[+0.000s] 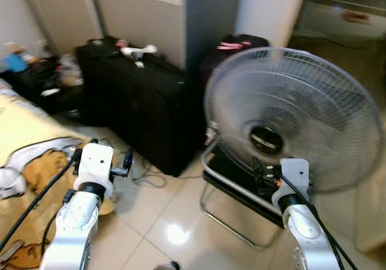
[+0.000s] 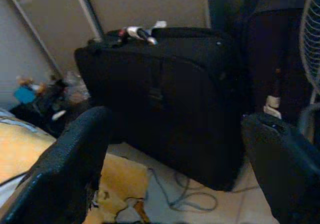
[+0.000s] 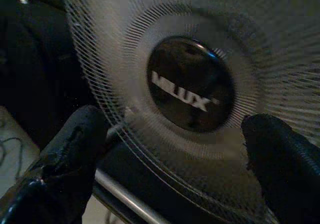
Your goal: Clean up the room
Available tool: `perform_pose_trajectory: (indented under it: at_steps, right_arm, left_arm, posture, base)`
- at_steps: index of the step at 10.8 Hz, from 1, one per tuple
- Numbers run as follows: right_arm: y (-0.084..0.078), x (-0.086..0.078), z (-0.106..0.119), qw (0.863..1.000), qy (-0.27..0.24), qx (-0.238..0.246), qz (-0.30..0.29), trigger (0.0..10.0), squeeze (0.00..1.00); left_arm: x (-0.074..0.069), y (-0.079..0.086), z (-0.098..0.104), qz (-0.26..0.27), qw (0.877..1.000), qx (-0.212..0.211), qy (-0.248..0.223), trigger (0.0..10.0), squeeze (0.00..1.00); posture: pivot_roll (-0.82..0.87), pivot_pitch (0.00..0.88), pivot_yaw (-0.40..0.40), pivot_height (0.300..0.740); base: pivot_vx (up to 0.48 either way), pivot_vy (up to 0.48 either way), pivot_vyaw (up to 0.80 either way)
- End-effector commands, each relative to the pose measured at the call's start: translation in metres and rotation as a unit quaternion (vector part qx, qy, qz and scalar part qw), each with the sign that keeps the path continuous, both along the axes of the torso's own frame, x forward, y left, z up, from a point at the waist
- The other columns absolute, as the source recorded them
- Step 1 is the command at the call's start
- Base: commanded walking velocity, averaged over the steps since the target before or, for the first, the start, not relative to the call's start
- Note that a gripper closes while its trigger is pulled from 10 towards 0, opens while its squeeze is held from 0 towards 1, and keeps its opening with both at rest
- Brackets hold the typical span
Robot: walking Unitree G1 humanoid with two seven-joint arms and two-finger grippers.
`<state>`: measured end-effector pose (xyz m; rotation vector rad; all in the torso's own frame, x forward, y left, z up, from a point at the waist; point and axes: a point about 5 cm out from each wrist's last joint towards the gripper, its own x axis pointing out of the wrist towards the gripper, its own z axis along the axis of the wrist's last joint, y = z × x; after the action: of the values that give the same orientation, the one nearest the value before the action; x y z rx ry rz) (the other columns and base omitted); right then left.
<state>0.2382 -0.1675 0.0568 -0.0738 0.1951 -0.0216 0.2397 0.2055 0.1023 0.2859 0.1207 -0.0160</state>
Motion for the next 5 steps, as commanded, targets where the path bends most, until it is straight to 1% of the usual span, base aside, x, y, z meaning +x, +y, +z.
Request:
perform_pose_trajectory:
  at_steps: [1, 2, 3, 4, 5]
  right_arm:
    - [-0.0030, 0.0027, 0.0063, 0.999, -0.020, -0.016, -0.022, 10.0, 1.00]
    - [-0.0032, 0.0034, 0.0072, 0.999, -0.024, -0.019, -0.025, 10.0, 1.00]
    - [-0.0037, 0.0031, 0.0033, 1.000, 0.006, 0.003, -0.030, 10.0, 1.00]
    - [-0.0023, 0.0033, 0.0046, 1.000, 0.007, 0.013, -0.018, 10.0, 1.00]
    - [0.0000, 0.0038, 0.0069, 1.000, 0.000, 0.008, -0.005, 10.0, 1.00]
  left_arm:
    - [0.0016, -0.0020, 0.0033, -0.007, 1.000, -0.002, -0.004, 10.0, 0.00]
    - [0.0024, -0.0015, 0.0044, -0.004, 1.000, -0.004, -0.005, 10.0, 0.00]
    - [0.0026, -0.0027, 0.0061, -0.006, 1.000, -0.004, -0.006, 10.0, 0.00]
    - [0.0022, -0.0036, 0.0062, -0.007, 1.000, -0.005, -0.005, 10.0, 0.00]
    - [0.0019, -0.0042, 0.0051, -0.008, 1.000, -0.005, -0.002, 10.0, 0.00]
  posture:
    - [-0.03, 0.000, 0.007, 0.740]
    - [-0.04, 0.000, 0.008, 0.740]
    - [-0.04, 0.000, 0.007, 0.740]
    - [-0.04, 0.000, 0.008, 0.740]
    - [-0.04, 0.000, 0.008, 0.740]
  base:
    - [0.000, 0.000, 0.00]
    - [0.000, 0.255, 0.00]
    - [0.000, 0.292, 0.00]
    - [0.000, 0.289, 0.00]
    - [0.000, 0.289, 0.00]
